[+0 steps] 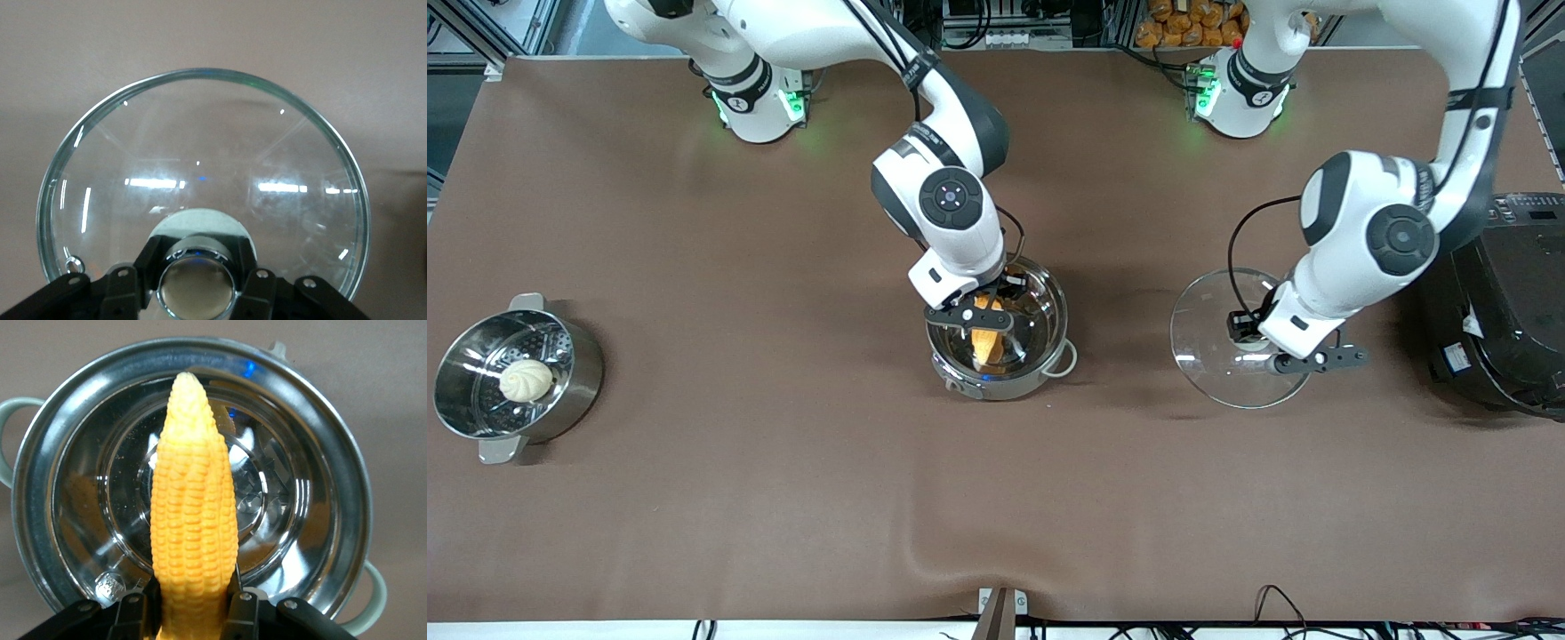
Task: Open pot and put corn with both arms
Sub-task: 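Lower the corn into the pot with the right gripper while the left sets lid down, then release the corn and lid, raising both grippers away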
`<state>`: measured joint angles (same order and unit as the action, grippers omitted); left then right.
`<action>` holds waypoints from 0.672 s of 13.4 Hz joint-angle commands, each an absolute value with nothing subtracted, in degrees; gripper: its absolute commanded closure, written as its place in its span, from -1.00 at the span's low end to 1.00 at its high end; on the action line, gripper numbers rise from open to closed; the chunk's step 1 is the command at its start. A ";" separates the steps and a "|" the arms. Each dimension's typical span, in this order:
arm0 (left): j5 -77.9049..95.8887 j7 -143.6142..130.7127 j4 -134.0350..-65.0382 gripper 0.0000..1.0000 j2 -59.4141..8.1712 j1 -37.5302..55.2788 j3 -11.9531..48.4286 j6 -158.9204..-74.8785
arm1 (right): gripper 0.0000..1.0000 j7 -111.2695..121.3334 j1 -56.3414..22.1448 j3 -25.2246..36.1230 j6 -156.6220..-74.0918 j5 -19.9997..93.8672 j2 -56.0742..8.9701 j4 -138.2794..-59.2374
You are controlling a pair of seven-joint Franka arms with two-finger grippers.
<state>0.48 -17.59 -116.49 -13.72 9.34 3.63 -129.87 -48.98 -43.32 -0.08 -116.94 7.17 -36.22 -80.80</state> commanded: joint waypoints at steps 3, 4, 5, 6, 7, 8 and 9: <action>-2.99 -16.88 -123.83 1.00 -17.21 8.44 4.31 -141.66 | -1.00 -50.89 -44.47 0.88 -116.10 7.03 -36.74 -78.66; -2.99 -16.88 -124.45 1.00 -18.44 8.44 4.22 -143.16 | -1.00 -50.71 -44.39 0.88 -115.93 7.03 -36.22 -78.66; -2.99 -16.79 -124.19 1.00 -19.76 8.44 4.22 -143.43 | -1.00 -50.54 -43.95 0.97 -115.67 7.03 -35.86 -78.66; -2.99 -16.79 -123.93 1.00 -21.08 8.44 4.22 -143.70 | -1.00 -49.84 -43.34 1.23 -115.06 6.60 -34.90 -79.10; -2.99 -16.79 -123.84 1.00 -21.70 8.52 4.13 -144.31 | -1.00 -47.31 -41.33 1.40 -112.09 5.81 -32.89 -79.88; -2.99 -16.87 -123.84 0.85 -22.32 8.53 4.13 -144.40 | -1.00 -43.98 -39.13 1.49 -109.80 5.71 -31.39 -80.24; -2.99 -16.87 -123.84 0.05 -22.41 8.53 4.13 -144.49 | -1.00 -42.99 -36.94 1.49 -108.91 5.71 -29.64 -81.38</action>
